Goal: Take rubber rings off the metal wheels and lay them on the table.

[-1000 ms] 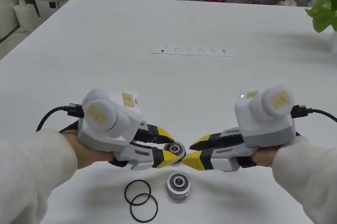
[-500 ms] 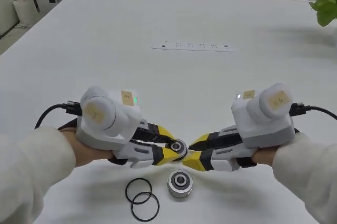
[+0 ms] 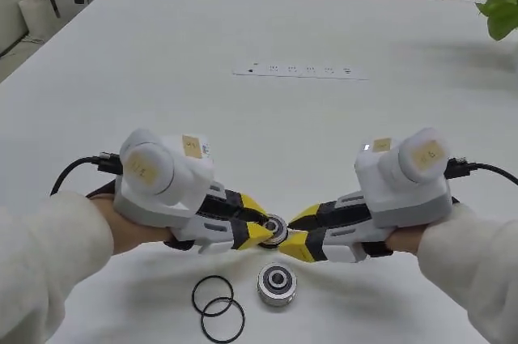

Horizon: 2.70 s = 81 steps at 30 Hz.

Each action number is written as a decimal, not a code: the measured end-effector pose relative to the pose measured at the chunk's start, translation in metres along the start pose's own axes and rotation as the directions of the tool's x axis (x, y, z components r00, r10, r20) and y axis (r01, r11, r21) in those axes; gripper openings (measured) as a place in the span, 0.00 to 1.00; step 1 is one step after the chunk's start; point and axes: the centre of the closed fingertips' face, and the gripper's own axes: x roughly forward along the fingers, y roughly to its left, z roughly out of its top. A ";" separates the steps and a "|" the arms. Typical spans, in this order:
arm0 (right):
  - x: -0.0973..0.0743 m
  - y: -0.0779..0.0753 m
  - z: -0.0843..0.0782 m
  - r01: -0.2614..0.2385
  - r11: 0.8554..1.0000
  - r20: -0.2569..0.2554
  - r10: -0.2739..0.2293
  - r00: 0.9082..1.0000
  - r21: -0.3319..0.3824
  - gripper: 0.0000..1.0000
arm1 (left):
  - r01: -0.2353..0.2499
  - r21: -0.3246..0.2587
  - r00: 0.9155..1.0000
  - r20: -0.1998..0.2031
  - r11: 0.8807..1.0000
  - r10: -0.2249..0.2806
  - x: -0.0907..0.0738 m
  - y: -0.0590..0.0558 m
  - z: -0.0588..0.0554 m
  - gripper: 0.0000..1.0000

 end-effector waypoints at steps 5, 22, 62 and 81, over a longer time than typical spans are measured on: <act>0.001 -0.001 0.000 0.004 1.000 0.000 -0.004 1.000 -0.002 0.20 | -0.001 0.000 1.000 0.001 1.000 0.001 0.000 0.000 0.000 0.13; 0.004 0.000 0.002 0.005 0.999 0.004 -0.005 1.000 -0.034 0.19 | 0.010 -0.021 1.000 0.004 1.000 -0.010 0.000 0.001 -0.002 0.14; 0.003 0.000 0.001 -0.018 0.996 -0.009 0.017 1.000 -0.084 0.18 | 0.025 -0.001 1.000 0.014 1.000 -0.025 0.003 -0.001 -0.001 0.13; 0.004 0.002 0.001 -0.027 0.991 -0.010 0.026 1.000 -0.132 0.20 | 0.026 -0.001 1.000 0.018 1.000 -0.026 0.003 -0.001 -0.001 0.13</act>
